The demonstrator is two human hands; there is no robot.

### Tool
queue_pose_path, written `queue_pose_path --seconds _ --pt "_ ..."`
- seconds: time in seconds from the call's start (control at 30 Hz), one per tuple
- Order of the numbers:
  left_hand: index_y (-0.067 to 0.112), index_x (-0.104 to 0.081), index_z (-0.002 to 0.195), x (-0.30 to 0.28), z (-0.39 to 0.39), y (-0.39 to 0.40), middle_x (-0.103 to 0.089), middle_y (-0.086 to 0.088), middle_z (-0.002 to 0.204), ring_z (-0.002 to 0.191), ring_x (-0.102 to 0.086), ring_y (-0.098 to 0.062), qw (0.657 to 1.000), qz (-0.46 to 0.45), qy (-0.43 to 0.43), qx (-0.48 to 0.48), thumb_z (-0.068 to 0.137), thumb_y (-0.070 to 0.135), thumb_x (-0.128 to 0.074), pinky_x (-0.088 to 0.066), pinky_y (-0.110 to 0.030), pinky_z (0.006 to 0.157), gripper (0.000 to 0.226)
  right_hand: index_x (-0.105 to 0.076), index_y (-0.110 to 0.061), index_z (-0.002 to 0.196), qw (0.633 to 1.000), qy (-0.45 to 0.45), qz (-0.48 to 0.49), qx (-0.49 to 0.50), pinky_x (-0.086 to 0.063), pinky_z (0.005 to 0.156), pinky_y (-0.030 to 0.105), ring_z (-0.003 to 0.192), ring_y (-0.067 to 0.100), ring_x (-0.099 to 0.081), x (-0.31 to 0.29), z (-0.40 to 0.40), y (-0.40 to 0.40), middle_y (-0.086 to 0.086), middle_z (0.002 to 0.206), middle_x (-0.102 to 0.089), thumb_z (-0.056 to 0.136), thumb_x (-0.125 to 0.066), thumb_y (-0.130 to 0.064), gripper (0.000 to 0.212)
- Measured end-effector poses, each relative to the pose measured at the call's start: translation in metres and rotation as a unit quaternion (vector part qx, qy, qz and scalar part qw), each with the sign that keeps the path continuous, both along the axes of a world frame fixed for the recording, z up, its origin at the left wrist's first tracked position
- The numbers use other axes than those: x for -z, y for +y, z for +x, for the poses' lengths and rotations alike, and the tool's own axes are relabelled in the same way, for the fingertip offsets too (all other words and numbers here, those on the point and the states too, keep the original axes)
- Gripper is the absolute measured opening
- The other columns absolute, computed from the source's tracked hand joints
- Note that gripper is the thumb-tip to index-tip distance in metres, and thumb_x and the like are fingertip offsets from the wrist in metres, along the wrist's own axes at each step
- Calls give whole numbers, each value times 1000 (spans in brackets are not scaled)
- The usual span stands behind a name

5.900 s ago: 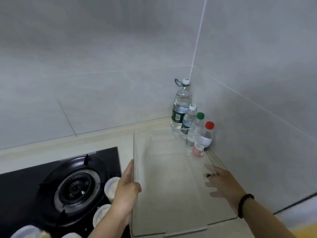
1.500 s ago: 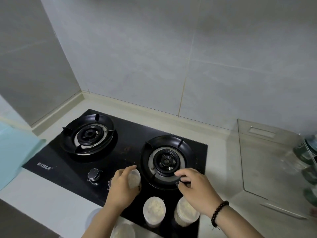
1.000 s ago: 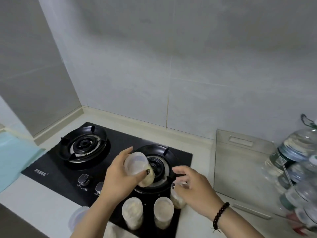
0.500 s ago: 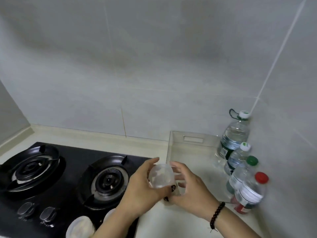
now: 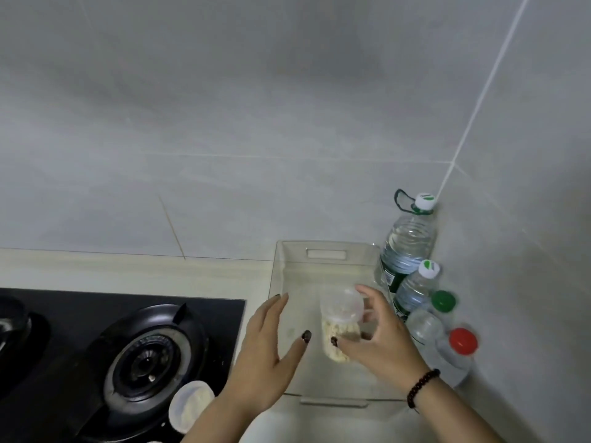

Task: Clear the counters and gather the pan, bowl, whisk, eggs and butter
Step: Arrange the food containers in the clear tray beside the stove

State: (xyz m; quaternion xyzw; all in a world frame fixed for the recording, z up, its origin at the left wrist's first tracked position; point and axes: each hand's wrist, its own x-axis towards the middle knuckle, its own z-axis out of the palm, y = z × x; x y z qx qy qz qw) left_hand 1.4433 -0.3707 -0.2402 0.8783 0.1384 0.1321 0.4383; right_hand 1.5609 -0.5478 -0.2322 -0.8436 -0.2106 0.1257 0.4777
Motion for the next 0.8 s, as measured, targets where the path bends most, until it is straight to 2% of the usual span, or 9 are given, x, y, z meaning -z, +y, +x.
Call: queue_pose_path --seconds 0.07,0.13,0.23,0.33,0.47,0.53,0.63,0.7,0.8 --pt "28 -23 151 23 2 10 -16 12 155 136 3 18 998 67 12 -19 92 53 -45 -17 -27 120 68 -35 -42 134 999 4 -14 34 -50 80 23 97 3 -55 10 19 4 -11 116 -49 61 -83 -27 88" --pt "25 -22 151 43 5 16 -13 7 158 140 4 8 995 90 29 -34 86 61 -34 -16 -35 121 75 -37 -42 132 998 -1 -29 57 -50 82 27 95 7 -56 21 37 11 -9 115 -49 59 -80 -28 86" --pt "32 -13 152 53 8 18 -4 10 159 140 14 9 994 96 45 -25 87 61 -36 -7 -27 120 75 -41 -42 124 995 -7 -54 79 -52 85 35 97 15 -58 37 62 23 -8 113 -52 52 -73 -35 79" --pt "36 -5 152 52 11 21 13 13 157 139 22 5 990 130 57 12 93 45 -50 -2 -24 118 75 -44 -29 123 992 -2 -89 94 -47 83 29 99 17 -54 46 82 37 -3 118 -53 59 -74 -25 71" --pt "35 2 151 50 19 26 29 8 156 143 29 -10 975 209 68 40 90 48 -43 6 -26 116 77 -42 -20 122 985 3 -131 115 -38 75 24 94 19 -50 55 101 53 3 121 -51 67 -74 -20 63" --pt "30 -5 150 52 27 27 15 -1 160 148 18 -19 965 252 60 47 86 47 -39 -2 -33 117 75 -41 -15 121 981 2 -150 126 -38 75 25 98 24 -53 61 108 57 5 122 -51 68 -75 -20 63" --pt "18 -28 148 54 38 28 -14 -17 158 146 -8 -32 947 310 58 61 81 40 -49 -26 -46 112 74 -40 -11 122 977 4 -165 137 -44 76 29 105 29 -55 70 117 61 11 125 -50 70 -75 -19 64" --pt "16 -37 145 55 44 28 -26 -21 155 143 -18 -35 933 347 67 73 76 38 -62 -39 -51 107 76 -38 -10 123 975 12 -163 148 -48 78 33 106 33 -55 74 121 65 13 126 -50 73 -75 -18 63" --pt "18 -47 137 55 49 26 -35 -21 151 141 -26 -36 913 387 95 90 65 36 -74 -46 -53 100 79 -35 -7 124 971 11 -171 165 -49 81 38 109 36 -54 77 125 69 17 129 -48 76 -74 -15 62"
